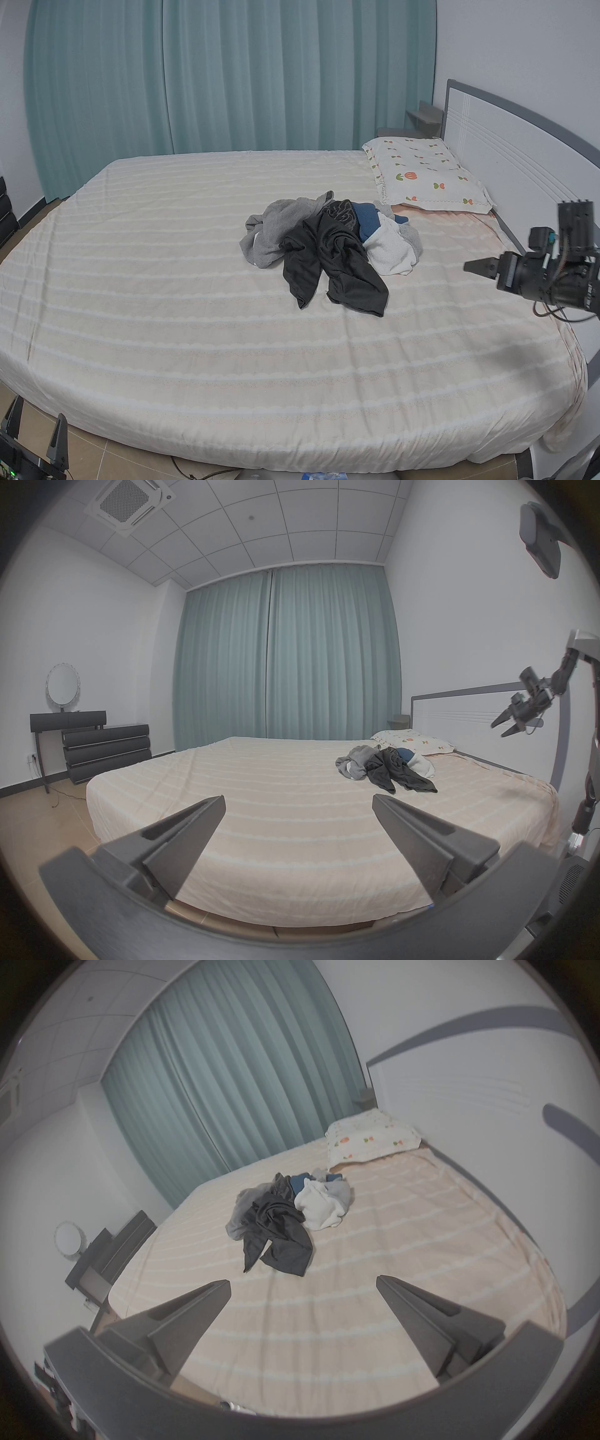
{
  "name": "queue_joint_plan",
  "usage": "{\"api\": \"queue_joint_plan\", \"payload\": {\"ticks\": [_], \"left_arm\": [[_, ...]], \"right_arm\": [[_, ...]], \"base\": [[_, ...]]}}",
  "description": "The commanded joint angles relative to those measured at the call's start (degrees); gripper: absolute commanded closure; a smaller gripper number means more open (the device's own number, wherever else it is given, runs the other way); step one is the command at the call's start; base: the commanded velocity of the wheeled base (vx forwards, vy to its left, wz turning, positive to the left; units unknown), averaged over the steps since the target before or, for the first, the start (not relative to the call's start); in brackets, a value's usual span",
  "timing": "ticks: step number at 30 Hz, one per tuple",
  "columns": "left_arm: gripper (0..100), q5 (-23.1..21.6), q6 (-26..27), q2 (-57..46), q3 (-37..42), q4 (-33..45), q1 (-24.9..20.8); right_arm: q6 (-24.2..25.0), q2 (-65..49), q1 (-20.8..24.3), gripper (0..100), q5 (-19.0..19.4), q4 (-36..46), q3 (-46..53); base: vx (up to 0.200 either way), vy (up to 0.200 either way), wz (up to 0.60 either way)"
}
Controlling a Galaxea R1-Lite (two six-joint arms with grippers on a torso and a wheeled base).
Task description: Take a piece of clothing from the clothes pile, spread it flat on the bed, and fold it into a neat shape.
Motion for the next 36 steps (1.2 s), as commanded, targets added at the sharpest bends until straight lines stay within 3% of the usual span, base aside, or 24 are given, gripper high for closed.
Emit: {"api": "queue_joint_plan", "payload": {"ticks": [1, 12, 35, 36], "left_arm": [[0, 0.0, 0.0, -0.9, 1.0, -0.1, 0.0], [0, 0.0, 0.0, -0.9, 1.0, -0.1, 0.0], [0, 0.0, 0.0, -0.9, 1.0, 0.0, 0.0], [0, 0.0, 0.0, -0.9, 1.0, 0.0, 0.0]], "right_arm": [[15.7, 53.9, 7.5, 0, -5.5, -1.0, -39.1], [22.4, 62.6, 7.5, 0, -4.9, 6.8, -53.8], [25.4, 67.7, 9.1, 0, -4.9, 9.0, -66.0], [25.5, 67.7, 9.3, 100, -5.0, 9.0, -66.0]], "base": [[0.000, 0.000, 0.00], [0.000, 0.000, 0.00], [0.000, 0.000, 0.00], [0.000, 0.000, 0.00]]}}
